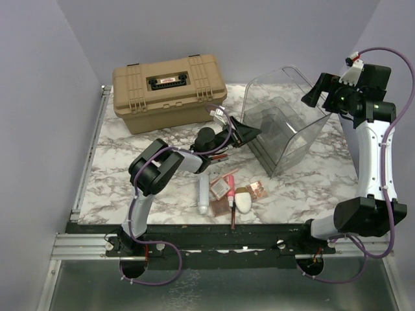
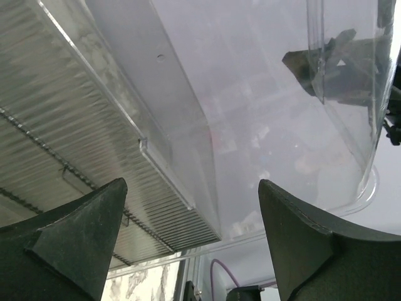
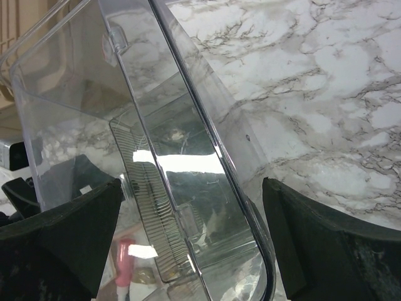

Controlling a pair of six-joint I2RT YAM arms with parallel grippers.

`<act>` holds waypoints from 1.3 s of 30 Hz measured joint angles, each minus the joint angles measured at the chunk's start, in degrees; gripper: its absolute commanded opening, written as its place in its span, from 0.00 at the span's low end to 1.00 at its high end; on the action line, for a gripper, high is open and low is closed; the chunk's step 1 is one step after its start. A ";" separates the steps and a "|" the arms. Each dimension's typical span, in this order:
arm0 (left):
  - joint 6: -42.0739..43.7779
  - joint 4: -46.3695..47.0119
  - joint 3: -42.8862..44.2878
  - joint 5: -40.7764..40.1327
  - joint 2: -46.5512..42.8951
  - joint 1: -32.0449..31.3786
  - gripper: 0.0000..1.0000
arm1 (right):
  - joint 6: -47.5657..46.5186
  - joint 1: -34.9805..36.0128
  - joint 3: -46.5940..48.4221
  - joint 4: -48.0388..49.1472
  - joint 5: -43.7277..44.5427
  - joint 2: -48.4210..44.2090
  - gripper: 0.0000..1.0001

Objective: Organize the makeup
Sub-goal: Open the storage box at the center of the board.

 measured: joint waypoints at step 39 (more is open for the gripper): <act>0.74 -3.39 1.49 2.56 -5.73 -0.68 0.52 | -1.27 0.26 6.21 -2.25 6.10 -1.66 1.00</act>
